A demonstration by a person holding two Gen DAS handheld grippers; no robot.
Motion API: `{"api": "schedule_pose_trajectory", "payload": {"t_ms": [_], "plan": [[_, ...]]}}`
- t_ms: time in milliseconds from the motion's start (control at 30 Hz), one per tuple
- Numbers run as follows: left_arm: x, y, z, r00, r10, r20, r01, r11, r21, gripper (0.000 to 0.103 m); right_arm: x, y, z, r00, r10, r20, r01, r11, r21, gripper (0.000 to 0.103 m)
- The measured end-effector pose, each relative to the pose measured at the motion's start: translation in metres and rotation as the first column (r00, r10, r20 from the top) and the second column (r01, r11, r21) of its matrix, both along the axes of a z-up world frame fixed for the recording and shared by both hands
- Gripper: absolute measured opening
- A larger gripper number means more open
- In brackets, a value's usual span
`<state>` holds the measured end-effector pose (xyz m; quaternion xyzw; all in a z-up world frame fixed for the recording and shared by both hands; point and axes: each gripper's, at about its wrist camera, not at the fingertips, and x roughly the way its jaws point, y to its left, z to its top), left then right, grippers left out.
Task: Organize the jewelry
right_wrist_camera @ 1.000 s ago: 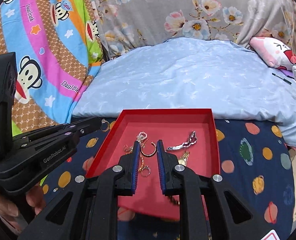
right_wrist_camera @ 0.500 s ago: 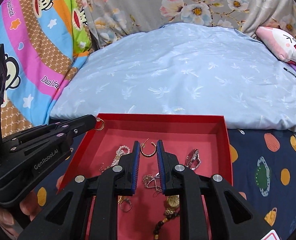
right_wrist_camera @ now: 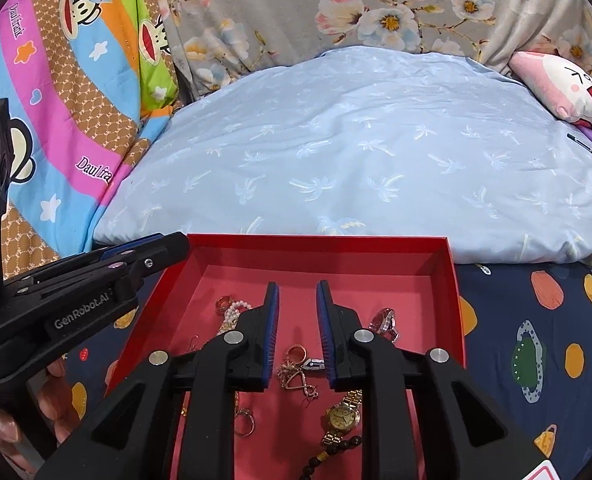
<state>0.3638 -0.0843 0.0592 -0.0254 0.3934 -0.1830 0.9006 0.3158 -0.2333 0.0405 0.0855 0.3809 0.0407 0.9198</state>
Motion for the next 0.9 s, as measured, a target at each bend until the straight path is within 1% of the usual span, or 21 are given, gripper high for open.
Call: {"api": "schedule_pose_trajectory", "payload": {"t_ms": [100, 167, 300, 433, 467, 567, 633, 767, 867, 900], "plan": [[-0.006, 0.006, 0.009, 1.000, 0.013, 0.022, -0.012, 1.000, -0.011, 0.030, -0.008, -0.003, 0.010, 1.000, -0.010, 0.022, 0.010, 1.000, 0.000, 0.021], [-0.014, 0.011, 0.019, 0.999, 0.018, 0.047, -0.018, 1.000, -0.008, 0.034, -0.020, -0.004, 0.021, 0.999, -0.022, 0.049, 0.022, 1.000, -0.015, 0.028], [-0.035, 0.016, 0.039, 0.994, 0.027, 0.108, -0.030, 0.999, 0.020, 0.036, -0.045, 0.000, 0.036, 0.996, -0.037, 0.082, 0.042, 0.998, -0.056, 0.036], [-0.060, 0.024, 0.049, 0.990, 0.044, 0.135, -0.048, 0.998, 0.027, 0.036, -0.073, 0.005, 0.044, 0.993, -0.057, 0.099, 0.065, 0.995, -0.081, 0.044], [-0.064, 0.025, 0.050, 0.990, 0.048, 0.134, -0.053, 0.998, 0.030, 0.036, -0.079, 0.007, 0.044, 0.993, -0.061, 0.101, 0.070, 0.994, -0.084, 0.048], [-0.084, 0.028, 0.048, 0.990, 0.059, 0.129, -0.066, 0.997, 0.049, 0.036, -0.103, 0.012, 0.043, 0.992, -0.080, 0.098, 0.087, 0.993, -0.077, 0.052], [-0.100, 0.030, 0.044, 0.990, 0.067, 0.124, -0.075, 0.996, 0.057, 0.036, -0.116, 0.015, 0.040, 0.992, -0.083, 0.092, 0.090, 0.994, -0.067, 0.052], [-0.128, 0.033, 0.031, 0.993, 0.081, 0.085, -0.086, 0.995, 0.056, 0.036, -0.144, 0.024, 0.033, 0.990, -0.115, 0.087, 0.122, 0.990, -0.076, 0.054], [-0.143, 0.034, 0.021, 0.993, 0.088, 0.073, -0.094, 0.993, 0.076, 0.036, -0.159, 0.026, 0.027, 0.988, -0.134, 0.078, 0.139, 0.988, -0.064, 0.062], [-0.149, 0.034, 0.016, 0.993, 0.094, 0.066, -0.100, 0.991, 0.085, 0.036, -0.165, 0.027, 0.024, 0.987, -0.142, 0.076, 0.147, 0.987, -0.058, 0.063]]}}
